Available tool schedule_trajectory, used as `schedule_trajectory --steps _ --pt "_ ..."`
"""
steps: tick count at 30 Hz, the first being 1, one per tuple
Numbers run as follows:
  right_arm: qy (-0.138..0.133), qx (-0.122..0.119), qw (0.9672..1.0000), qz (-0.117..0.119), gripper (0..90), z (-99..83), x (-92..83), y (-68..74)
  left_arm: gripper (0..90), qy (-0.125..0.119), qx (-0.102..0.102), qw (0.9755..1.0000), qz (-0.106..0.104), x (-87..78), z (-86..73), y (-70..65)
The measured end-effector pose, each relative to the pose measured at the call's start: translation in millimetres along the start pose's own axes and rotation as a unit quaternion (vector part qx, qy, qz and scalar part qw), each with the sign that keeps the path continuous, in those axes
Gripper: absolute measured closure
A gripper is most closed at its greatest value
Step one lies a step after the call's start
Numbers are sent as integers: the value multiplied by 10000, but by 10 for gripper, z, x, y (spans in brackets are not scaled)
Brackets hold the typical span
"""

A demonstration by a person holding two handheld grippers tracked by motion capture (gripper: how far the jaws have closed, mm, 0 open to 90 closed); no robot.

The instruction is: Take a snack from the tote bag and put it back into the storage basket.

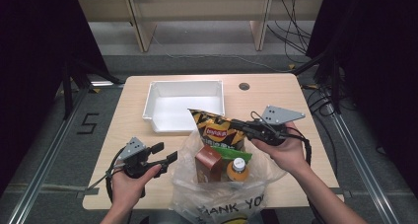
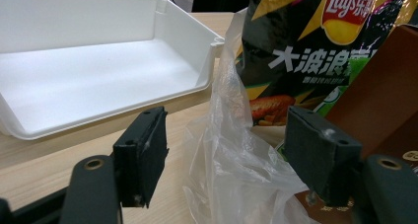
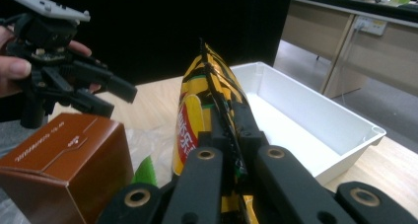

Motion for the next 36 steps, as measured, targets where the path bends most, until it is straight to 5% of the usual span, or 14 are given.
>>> schedule_trajectory --steps 5,16,25,28,36 --pt "-33 88 9999 142 900 49 -11 -9 325 -46 -71 10000 -24 10 -1 0" --pt "-360 6 9993 41 900 226 -35 -31 325 -26 -94 10000 17 22 -9 -5" --pt "-360 289 9989 43 900 298 -39 -6 326 -1 -35 10000 -18 28 -8 -6" --pt "-499 103 9987 -4 900 334 -37 -43 326 4 -38 10000 -12 30 -6 -8" --pt "-528 164 9985 28 900 424 -51 -45 326 2 -46 10000 -20 34 -7 -6"
Point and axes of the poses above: each handheld gripper's, and its own axes: x roughly forward along the jaws, z roughly out of its top, y roughly to its left, the point moved 6 cm from there along x, roughly forward along the jaws, and after that the axes turned 12 degrees about -z, right-handed, at the moved point
